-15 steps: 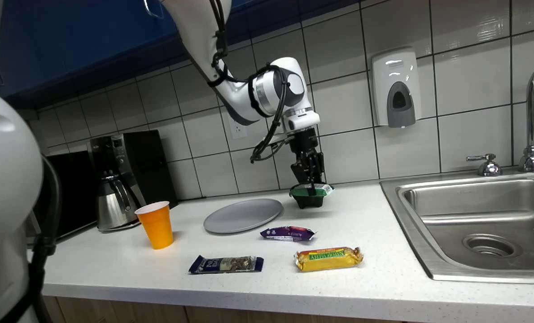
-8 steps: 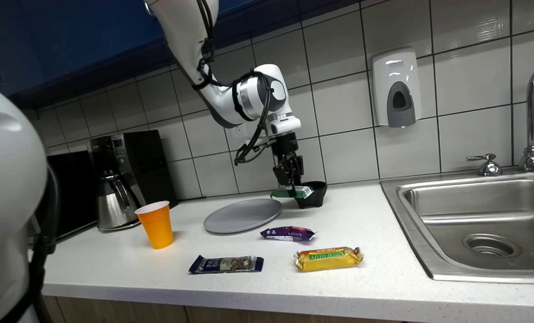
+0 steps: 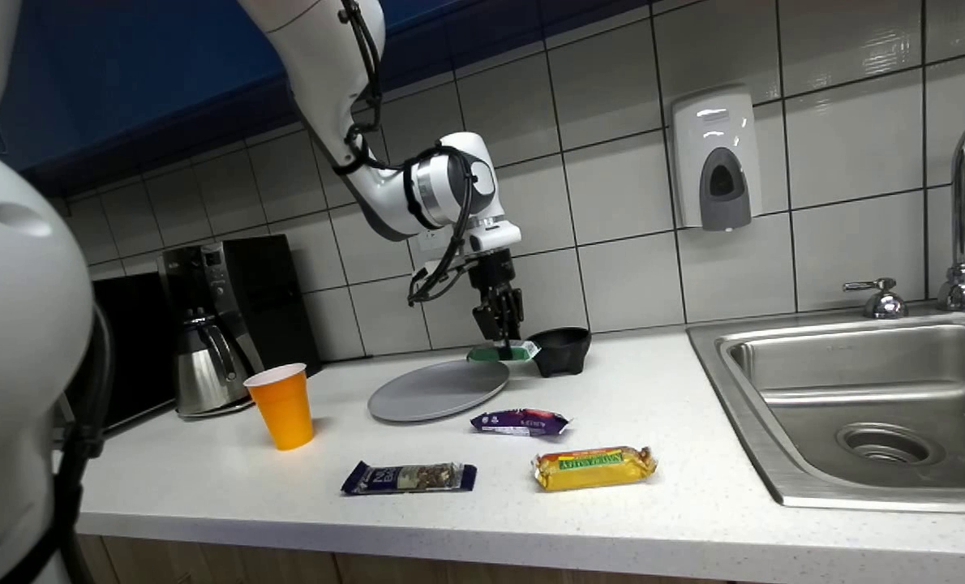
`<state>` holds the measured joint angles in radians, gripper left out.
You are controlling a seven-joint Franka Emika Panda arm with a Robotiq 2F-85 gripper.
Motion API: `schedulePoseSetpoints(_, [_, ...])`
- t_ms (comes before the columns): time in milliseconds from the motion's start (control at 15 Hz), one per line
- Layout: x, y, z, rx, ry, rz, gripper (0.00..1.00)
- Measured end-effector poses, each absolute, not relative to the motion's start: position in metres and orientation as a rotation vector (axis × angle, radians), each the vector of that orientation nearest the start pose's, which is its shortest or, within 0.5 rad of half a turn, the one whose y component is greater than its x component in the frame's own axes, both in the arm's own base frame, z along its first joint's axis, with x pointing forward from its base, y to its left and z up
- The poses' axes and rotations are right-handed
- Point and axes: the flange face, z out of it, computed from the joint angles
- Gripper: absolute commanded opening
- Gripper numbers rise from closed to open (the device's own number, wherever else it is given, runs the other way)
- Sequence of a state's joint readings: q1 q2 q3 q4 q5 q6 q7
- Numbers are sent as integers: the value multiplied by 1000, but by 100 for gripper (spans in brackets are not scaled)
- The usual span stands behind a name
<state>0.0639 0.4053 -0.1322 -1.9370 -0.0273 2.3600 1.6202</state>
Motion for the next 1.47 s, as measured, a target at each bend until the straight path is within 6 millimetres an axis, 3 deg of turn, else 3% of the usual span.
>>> schedulePoseSetpoints(733, [668, 15, 249, -2269, 2215, -124, 17])
schedulePoseSetpoints(1267, [674, 24, 245, -2320, 2167, -115, 17])
schedulePoseSetpoints(1333, [674, 24, 244, -2326, 2163, -114, 67])
schedulePoseSetpoints(1467, [674, 24, 243, -2339, 2157, -105, 73])
